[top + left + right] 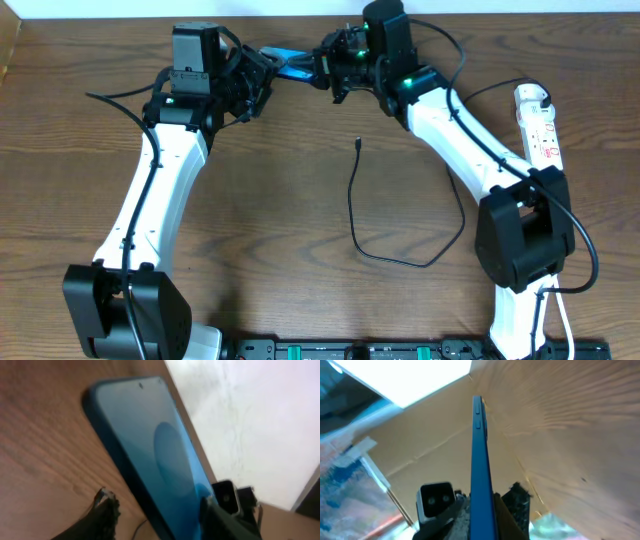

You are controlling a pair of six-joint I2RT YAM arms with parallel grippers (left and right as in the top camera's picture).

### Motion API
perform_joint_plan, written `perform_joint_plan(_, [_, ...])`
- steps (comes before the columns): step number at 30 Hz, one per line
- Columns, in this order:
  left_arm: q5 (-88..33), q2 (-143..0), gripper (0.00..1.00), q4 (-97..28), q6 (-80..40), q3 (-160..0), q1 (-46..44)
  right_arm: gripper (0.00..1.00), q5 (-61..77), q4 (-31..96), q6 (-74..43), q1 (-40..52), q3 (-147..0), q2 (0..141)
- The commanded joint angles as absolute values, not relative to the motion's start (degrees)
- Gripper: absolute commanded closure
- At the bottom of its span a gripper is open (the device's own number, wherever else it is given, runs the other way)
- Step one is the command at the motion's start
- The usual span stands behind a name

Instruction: Plug charger to phone and switch on socket

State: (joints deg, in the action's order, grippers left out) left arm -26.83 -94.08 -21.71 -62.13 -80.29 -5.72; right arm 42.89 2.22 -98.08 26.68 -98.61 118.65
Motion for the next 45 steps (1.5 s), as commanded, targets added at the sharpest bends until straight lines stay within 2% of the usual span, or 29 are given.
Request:
perform_joint_plan(1, [-24.6,-93.2,0.53,-21.5,-64.0,-80.6,-5.5,0.99,43.6,-0.2,-102.2,27.4,-99.5,118.4])
perform_joint_plan(15, [-16.6,-93.2,0.6,-21.5,-82.9,-80.6,-5.5,0.99,43.6,-0.7,-102.5,27.6,-99.5,118.4])
perform_joint_plan(17, [-15.6,-93.2,0.64,-21.5,-86.3,-80.6,-5.5,0.99,43.7,-0.7,-103.1,27.8,-99.5,118.4])
perform_joint_plan(36, [-16.0,-93.2,0.69,-14.0,-88.6,-80.6,-5.5,0.99,45.6,-3.0,-103.7,28.8,-99.5,118.4])
perform_joint_plan(41, [-16.0,-93.2,0.77,-14.0,-88.6,-80.6,-5.5,0.98,45.9,-3.8,-103.7,28.8,-99.5,118.4])
perform_joint_plan(43, [-16.0,-93.2,0.87,-14.0,-88.7,-80.6,-5.5,0.99,46.4,-4.4,-103.7,28.8,-99.5,118.4])
perform_joint_plan(45, [-16.0,-93.2,0.9,-14.0,-88.7,-80.6,-5.5,0.99,47.1,-5.1,-104.1,28.8,-99.5,118.4])
